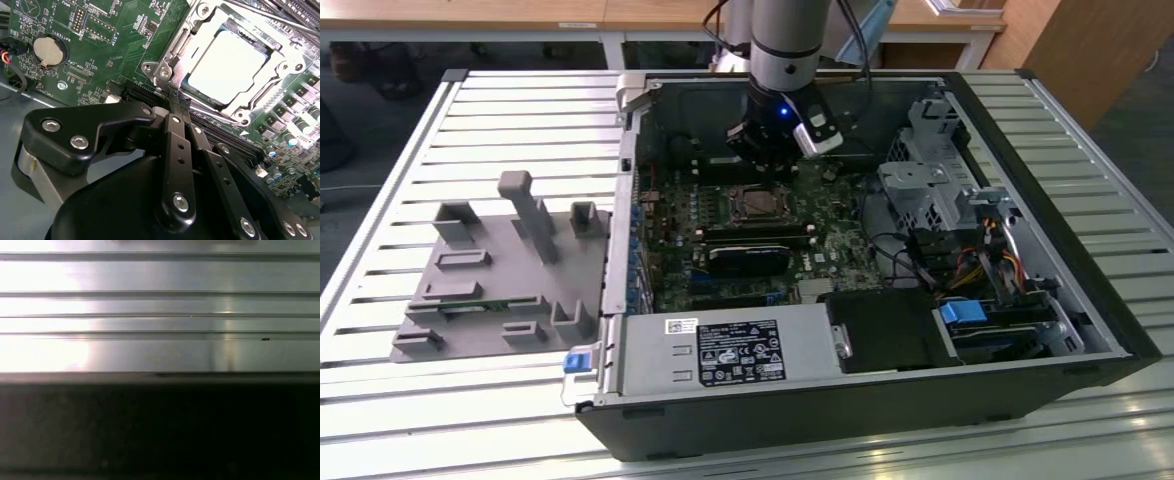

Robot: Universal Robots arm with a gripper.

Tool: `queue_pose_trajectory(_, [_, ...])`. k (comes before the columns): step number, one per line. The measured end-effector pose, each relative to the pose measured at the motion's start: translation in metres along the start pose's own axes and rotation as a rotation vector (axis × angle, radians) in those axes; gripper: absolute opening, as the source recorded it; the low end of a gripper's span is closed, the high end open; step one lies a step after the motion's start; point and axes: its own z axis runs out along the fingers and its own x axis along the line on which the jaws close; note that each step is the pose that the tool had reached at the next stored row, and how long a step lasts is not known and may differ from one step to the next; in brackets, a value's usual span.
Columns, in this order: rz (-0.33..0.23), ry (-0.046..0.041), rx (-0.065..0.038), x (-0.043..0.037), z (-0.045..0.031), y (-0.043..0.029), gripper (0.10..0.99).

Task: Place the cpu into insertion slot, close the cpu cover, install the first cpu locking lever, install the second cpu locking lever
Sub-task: 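Install the first cpu locking lever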

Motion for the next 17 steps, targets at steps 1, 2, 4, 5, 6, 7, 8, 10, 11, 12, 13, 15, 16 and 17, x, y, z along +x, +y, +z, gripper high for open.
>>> queue_pose_trajectory(1, [0.000,0.0000,0.000,0.0000,-0.0002,0.0000,0.106])
queue_pose_trajectory(2, [0.000,0.0000,0.000,0.0000,-0.0003,0.0000,0.106])
queue_pose_trajectory(4, [0.000,0.0001,0.000,0.0000,-0.0009,0.0000,0.106])
queue_pose_trajectory(5, [0.000,0.0001,0.000,0.0000,-0.0013,0.0000,0.106])
queue_pose_trajectory(6, [0.000,0.0001,0.000,0.0000,-0.0018,0.0001,0.106])
queue_pose_trajectory(7, [0.000,0.0000,0.000,0.0000,-0.0021,0.0001,0.106])
queue_pose_trajectory(8, [0.000,-0.0001,0.000,0.0000,-0.0021,0.0001,0.106])
queue_pose_trajectory(10, [0.000,-0.0002,0.002,0.0000,-0.0021,0.0002,0.106])
queue_pose_trajectory(11, [0.000,-0.0001,0.005,0.0000,-0.0022,0.0003,0.106])
queue_pose_trajectory(12, [0.000,-0.0002,0.008,0.0000,-0.0021,0.0004,0.106])
queue_pose_trajectory(13, [0.000,-0.0003,0.011,0.0000,-0.0019,0.0005,0.106])
queue_pose_trajectory(15, [0.000,-0.0004,0.016,0.0000,-0.0015,0.0006,0.106])
queue_pose_trajectory(16, [0.000,-0.0004,0.019,0.0000,-0.0013,0.0007,0.106])
queue_pose_trajectory(17, [0.000,-0.0004,0.021,0.0000,-0.0011,0.0008,0.106])
